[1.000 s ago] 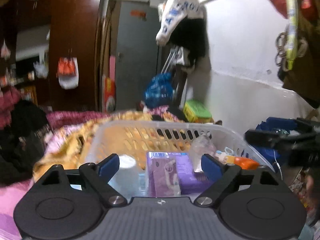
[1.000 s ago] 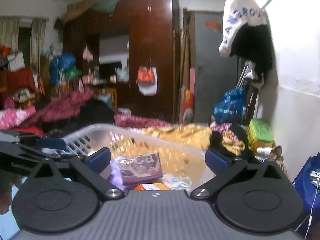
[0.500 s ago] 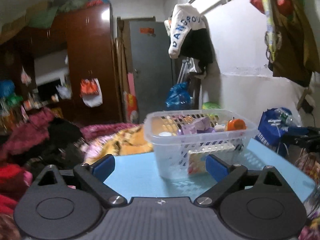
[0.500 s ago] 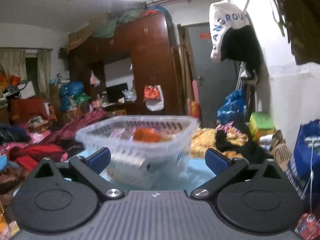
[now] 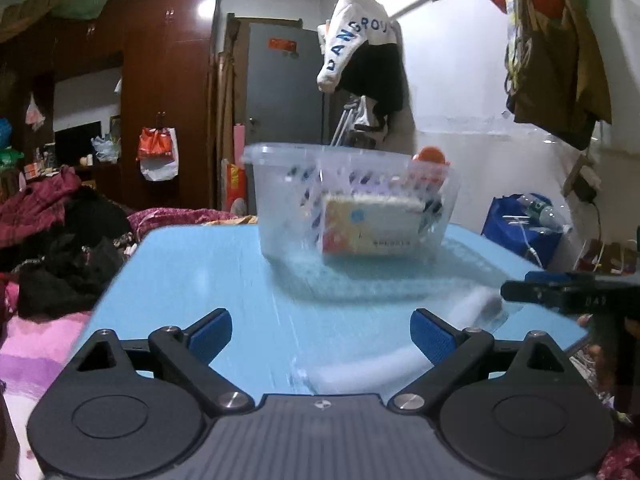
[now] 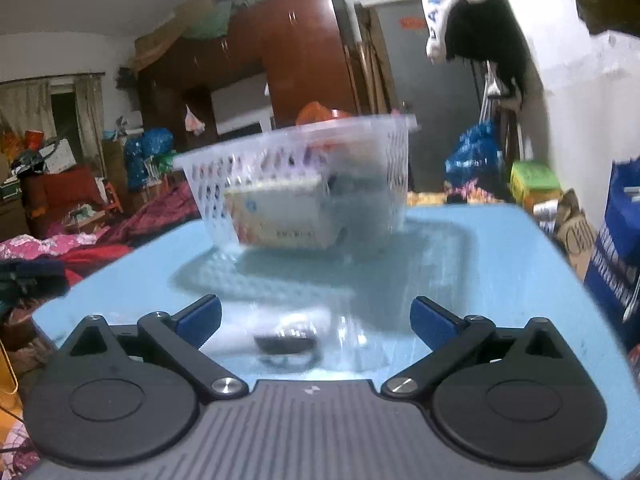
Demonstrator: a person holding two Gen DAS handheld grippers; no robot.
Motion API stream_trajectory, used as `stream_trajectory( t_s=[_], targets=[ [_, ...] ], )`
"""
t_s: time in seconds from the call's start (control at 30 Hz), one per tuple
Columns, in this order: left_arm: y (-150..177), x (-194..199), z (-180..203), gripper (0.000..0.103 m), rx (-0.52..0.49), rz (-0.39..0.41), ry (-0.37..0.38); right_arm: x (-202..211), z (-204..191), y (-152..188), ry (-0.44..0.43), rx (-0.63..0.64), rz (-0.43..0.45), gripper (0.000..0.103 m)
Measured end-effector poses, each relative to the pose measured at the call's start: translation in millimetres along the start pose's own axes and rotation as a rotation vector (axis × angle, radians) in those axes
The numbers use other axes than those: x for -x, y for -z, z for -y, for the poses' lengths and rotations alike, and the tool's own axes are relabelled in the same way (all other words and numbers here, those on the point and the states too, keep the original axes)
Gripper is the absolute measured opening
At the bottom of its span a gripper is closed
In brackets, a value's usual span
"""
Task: Organize objects
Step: 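Move both tools to the clear plastic bag on the table, then close both tools on the clear plastic bag and lift it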
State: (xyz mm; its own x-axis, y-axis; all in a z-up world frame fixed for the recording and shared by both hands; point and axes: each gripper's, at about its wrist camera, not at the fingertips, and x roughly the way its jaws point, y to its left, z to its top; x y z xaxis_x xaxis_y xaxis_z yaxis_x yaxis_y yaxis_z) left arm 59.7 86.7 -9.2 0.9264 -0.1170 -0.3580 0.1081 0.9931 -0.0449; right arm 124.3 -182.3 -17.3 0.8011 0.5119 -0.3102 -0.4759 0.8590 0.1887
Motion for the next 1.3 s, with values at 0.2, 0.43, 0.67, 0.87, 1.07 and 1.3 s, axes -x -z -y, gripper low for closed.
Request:
stream_trajectory(
  t_s=[0.2, 0.43, 0.67, 0.87, 1.07, 1.3],
  targets=[
    [20.7, -6.0, 7.6, 0.097, 0.037, -0.005, 0.022, -7.0, -4.1, 3.3, -0.008, 0.029, -0.026, 0.101],
    [31.5, -16.6, 15.5, 0.097, 0.035, -0.015, 0.013, -12.8, -19.6, 17.5, 0.007, 0.099, -0.061, 0.095],
    [37.0, -20.3, 29.5, 0.095, -0.028, 0.008, 0.016, -8.0, -24.4, 23.3, -0.016, 0.139, -0.038, 0.079],
    [39.9, -19.3, 34.9, 0.073, -0.061, 0.037, 0.029, -5.5, -25.0, 23.6, -0.028, 0.157, -0.03, 0.061],
    [40.2, -19.2, 32.1, 0.054, -0.065, 0.049, 0.041, -3.6, -23.0, 22.8, -0.057, 0.154, -0.024, 0.037],
    [40.0, -18.8, 26.0, 0.042, -0.044, 0.086, 0.056, -1.0, -20.1, 24.0, -0.1, 0.14, 0.001, 0.021]
  ],
)
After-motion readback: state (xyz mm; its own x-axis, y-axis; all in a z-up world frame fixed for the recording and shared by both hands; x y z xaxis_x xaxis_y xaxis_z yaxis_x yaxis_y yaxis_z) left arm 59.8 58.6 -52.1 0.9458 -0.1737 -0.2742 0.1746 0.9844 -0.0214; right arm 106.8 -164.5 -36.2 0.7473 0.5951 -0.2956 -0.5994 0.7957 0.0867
